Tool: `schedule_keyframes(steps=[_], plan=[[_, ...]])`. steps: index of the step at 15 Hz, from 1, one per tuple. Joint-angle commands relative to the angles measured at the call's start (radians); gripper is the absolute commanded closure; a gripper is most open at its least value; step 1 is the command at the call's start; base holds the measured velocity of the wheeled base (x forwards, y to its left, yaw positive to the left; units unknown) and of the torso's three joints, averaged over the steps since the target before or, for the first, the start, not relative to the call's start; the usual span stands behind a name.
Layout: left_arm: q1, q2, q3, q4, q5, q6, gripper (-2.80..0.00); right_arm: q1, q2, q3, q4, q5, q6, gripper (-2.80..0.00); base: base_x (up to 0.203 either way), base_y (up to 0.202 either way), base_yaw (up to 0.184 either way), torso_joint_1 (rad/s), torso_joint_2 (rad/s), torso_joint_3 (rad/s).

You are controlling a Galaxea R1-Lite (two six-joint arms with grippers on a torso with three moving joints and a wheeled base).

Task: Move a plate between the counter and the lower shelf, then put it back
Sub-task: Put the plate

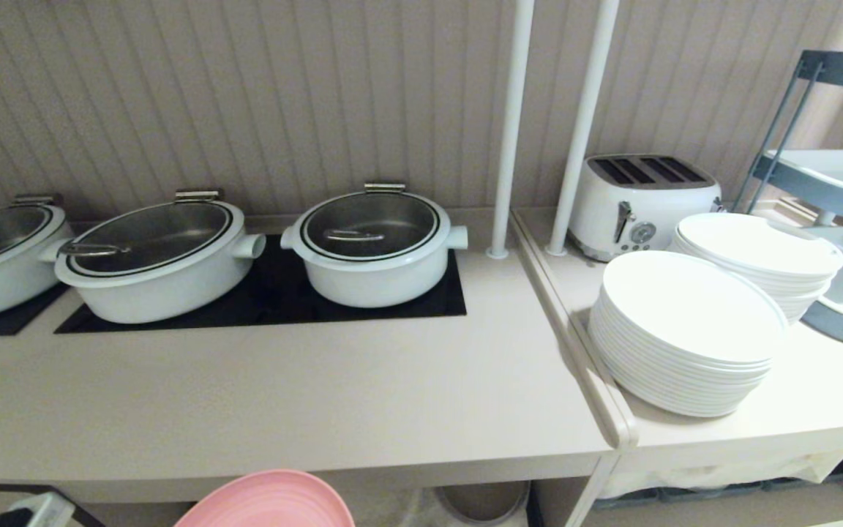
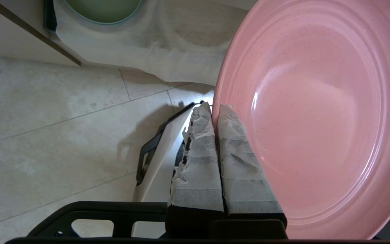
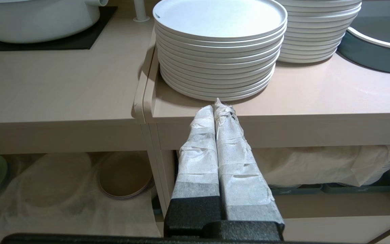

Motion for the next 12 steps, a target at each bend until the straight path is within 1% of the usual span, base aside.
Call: schedule_keyframes(steps=[1, 4, 10, 12], plan=[[-0.004, 0.0, 0.001, 0.0, 0.001, -0.01, 0.0, 0.0, 0.001, 0.0, 0.001, 0.001, 0.0, 0.0, 0.0, 0.0, 0.0, 0.0, 0.0, 0.0], [-0.005, 0.0, 0.001, -0.002, 0.0, -0.032, 0.0, 0.0, 0.001, 0.0, 0.001, 0.001, 0.0, 0.0, 0.0, 0.0, 0.0, 0.0, 0.0, 0.0], [-0.005, 0.0, -0.002, -0.002, -0.005, -0.123, 0.0, 0.0, 0.001, 0.0, 0.001, 0.001, 0.0, 0.0, 0.0, 0.0, 0.0, 0.0, 0.0, 0.0], [-0.005, 0.0, 0.0, -0.002, -0.005, -0.127, 0.0, 0.0, 0.001, 0.0, 0.001, 0.001, 0.0, 0.0, 0.0, 0.0, 0.0, 0.0, 0.0, 0.0]])
